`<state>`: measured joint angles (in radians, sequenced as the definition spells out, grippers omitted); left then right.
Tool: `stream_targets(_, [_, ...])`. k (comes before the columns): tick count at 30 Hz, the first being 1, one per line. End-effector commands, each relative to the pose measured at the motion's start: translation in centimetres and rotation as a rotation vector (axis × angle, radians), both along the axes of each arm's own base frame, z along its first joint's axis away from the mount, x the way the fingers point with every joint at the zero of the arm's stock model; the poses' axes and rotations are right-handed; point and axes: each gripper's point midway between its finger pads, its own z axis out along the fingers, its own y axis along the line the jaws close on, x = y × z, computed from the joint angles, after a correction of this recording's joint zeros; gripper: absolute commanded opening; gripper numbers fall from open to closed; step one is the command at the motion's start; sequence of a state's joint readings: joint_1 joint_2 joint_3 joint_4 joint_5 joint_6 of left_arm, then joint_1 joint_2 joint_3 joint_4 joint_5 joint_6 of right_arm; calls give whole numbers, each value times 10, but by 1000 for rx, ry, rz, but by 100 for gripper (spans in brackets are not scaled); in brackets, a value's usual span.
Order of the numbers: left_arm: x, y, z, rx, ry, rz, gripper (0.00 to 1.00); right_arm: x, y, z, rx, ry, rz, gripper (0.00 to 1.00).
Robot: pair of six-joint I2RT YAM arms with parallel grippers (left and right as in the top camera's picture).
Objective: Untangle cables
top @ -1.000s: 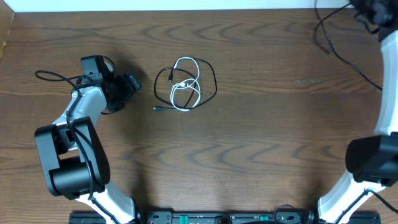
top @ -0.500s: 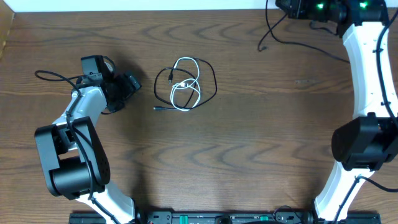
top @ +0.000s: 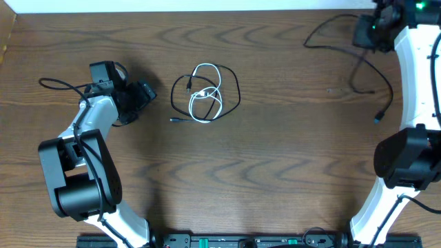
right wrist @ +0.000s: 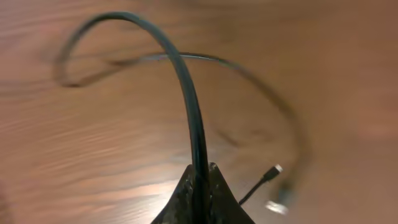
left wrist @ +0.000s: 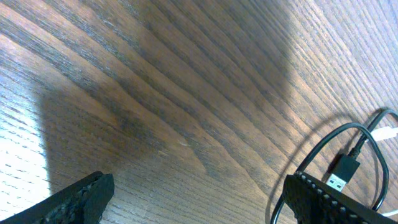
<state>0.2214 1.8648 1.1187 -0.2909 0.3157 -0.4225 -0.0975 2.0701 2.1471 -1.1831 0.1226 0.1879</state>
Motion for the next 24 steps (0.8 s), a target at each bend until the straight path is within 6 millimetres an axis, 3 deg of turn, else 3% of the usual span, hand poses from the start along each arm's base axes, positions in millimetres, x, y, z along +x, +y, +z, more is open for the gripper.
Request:
stream_targets(1, [-6,0,-9,-5,29,6,93,-20,-57,4,-153,25,-220,1])
stream_targets(6, [-7,0,-9,-5,29,6,92,-33,-83,-1,-124,42,-321,1])
stream_targets(10, [-6,0,-9,-5,29,6,92,-43,-98,-11,-113,74,-356,19])
stream_targets(11, [-7,0,-9,-5,29,6,93,-45,-100,-14,-113,82,-361,31])
stream_targets(12, [-6,0,-9,-5,29,6,92,-47,-103,-18,-112,92,-367,60])
stream_targets(13, [-7,0,-9,-5,29,6,93,-49,-104,-20,-111,99,-371,77])
stream_targets(14, [-6,0,-9,-5,29,6,93,-50,-106,-23,-109,104,-374,90])
stream_targets(15, [-7,0,-9,-5,29,6,93,-50,-106,-26,-103,106,-374,95])
stream_targets(24, [-6,0,-9,-5,29,5,92,-31,-65,-60,113,92,-198,96])
